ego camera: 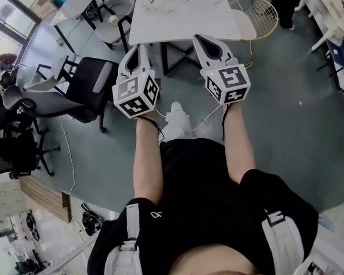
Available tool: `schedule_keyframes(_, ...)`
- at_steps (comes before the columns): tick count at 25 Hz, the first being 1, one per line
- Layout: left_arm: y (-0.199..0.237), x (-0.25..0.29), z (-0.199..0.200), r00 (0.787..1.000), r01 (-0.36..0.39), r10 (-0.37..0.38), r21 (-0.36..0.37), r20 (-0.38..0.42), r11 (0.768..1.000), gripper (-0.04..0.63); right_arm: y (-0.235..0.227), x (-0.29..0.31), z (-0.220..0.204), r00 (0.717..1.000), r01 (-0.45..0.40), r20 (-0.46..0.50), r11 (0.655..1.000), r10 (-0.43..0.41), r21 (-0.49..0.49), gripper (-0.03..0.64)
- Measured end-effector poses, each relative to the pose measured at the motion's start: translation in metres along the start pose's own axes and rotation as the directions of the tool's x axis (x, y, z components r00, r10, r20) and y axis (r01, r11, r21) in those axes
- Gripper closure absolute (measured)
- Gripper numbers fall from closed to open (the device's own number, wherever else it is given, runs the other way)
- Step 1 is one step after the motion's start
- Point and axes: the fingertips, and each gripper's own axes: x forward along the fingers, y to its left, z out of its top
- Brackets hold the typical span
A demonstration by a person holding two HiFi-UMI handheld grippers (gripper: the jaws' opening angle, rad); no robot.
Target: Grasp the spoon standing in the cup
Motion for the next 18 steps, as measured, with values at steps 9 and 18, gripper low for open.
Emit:
schedule_keyframes(9,0.012,0.022,0.016,0.998,-0.011,0.010,0.009,0.060,1.000,0.580,-0.010,0.021,0.006,0.999,-0.013,0.033,0.999,0.014,-0.031,0.611)
schedule_keyframes(18,0.030,0.086,-0.008,0.997,0.013,-0.013,-0.002,0.072,1.000,0.580,-0.041,0.074,-0.015,0.998,-0.015,0.055,0.999,0.017,-0.046,0.611)
